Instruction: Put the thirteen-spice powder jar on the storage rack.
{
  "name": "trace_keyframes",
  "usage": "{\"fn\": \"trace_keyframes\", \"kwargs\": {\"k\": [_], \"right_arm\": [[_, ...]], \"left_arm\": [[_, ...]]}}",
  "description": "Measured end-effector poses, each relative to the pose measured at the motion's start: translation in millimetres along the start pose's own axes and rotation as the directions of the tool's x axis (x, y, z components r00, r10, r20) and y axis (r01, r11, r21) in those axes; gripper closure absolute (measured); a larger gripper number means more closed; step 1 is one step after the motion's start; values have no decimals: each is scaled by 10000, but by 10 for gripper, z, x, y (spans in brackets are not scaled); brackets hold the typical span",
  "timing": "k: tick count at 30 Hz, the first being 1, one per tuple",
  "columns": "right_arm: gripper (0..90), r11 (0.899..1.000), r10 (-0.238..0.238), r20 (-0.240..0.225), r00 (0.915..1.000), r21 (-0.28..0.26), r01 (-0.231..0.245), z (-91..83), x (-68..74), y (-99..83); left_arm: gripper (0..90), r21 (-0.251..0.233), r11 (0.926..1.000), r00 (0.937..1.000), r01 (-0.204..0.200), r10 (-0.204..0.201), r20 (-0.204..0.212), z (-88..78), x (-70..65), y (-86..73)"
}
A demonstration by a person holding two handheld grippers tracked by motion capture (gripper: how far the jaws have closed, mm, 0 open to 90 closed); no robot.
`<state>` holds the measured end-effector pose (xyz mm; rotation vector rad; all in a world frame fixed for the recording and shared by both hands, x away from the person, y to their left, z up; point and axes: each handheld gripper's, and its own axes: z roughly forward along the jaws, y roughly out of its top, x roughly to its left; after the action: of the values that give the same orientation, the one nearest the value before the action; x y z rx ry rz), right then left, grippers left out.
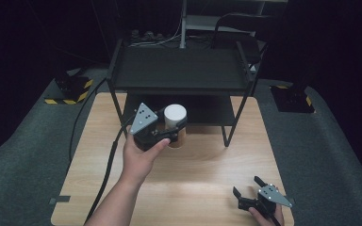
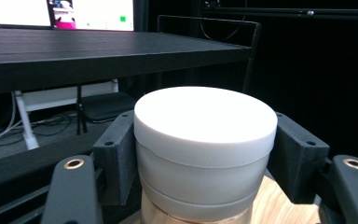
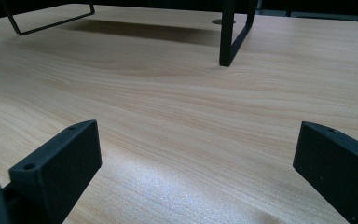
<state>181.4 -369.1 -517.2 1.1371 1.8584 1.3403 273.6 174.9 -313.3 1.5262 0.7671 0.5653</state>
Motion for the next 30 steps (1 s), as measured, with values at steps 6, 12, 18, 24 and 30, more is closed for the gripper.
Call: {"fn": "trace_keyframes", "kwargs": {"k": [6, 12, 18, 24, 30], "right_arm": [[3, 10000, -43, 15, 10000, 6, 43, 2, 4, 1], [3, 10000, -23, 12, 10000, -16, 23, 2, 1, -2], [3, 10000, -37, -3, 10000, -23, 37, 3, -2, -3], [3, 10000, -50, -31, 10000, -6, 50, 3, -5, 0], [3, 10000, -70, -75, 9999, -24, 70, 4, -12, -3]], "left_arm": [[333, -2, 10000, 9999, -68, 68, -131, 115, -14, 17], [333, 33, 10000, 9981, 62, -60, -621, 279, 38, -20], [333, -92, 9993, 9926, 368, -377, -1152, 450, 125, -68], [333, -12, 9998, 9903, 192, -192, -1376, 569, 160, -54], [333, -110, 9999, 9819, 110, -129, -1890, 727, 212, -100]]}}
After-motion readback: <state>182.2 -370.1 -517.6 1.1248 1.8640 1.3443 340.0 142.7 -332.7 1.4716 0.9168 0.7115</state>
